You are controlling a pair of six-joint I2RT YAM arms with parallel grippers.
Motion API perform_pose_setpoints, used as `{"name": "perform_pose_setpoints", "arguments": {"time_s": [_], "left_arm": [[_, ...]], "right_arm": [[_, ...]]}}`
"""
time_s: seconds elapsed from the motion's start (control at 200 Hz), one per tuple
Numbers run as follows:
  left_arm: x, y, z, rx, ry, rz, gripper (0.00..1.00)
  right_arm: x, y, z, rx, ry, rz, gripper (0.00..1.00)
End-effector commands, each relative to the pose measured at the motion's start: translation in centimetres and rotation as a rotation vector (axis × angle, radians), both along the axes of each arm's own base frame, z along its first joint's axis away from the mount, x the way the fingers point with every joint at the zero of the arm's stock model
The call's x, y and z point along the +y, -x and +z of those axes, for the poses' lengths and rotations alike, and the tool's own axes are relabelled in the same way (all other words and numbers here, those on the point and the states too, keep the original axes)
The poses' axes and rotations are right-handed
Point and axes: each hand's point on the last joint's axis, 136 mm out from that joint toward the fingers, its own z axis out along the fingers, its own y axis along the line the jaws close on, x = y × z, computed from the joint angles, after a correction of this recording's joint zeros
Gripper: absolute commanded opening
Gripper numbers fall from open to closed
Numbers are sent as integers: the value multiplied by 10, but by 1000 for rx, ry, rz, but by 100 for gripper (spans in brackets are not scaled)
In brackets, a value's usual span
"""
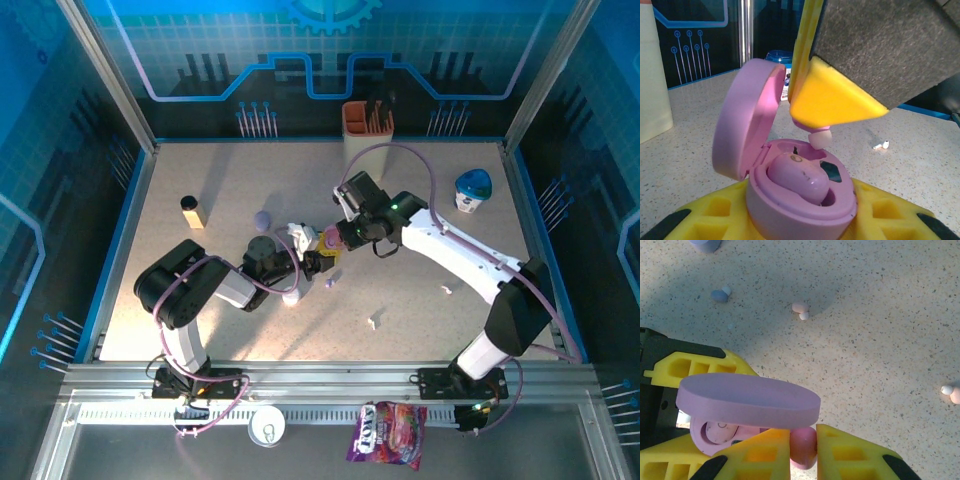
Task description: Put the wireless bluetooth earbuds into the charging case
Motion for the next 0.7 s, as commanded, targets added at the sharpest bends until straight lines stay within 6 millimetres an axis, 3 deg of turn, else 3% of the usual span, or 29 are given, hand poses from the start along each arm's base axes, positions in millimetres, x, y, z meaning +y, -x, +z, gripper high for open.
{"name": "perform_pose_setpoints", "arguments": {"time_s": [0.0,0.415,0.695], "left_arm": [[1,1,7,-29,14,-3,32],[0,1,5,-22,12,-8,32],[1,1,12,-30,24,-4,32]], "right_arm": [[14,-2,8,-17,-25,31,16],[19,-5,5,-22,-36,29,15],[20,-1,1,-1,-34,41,22]]}}
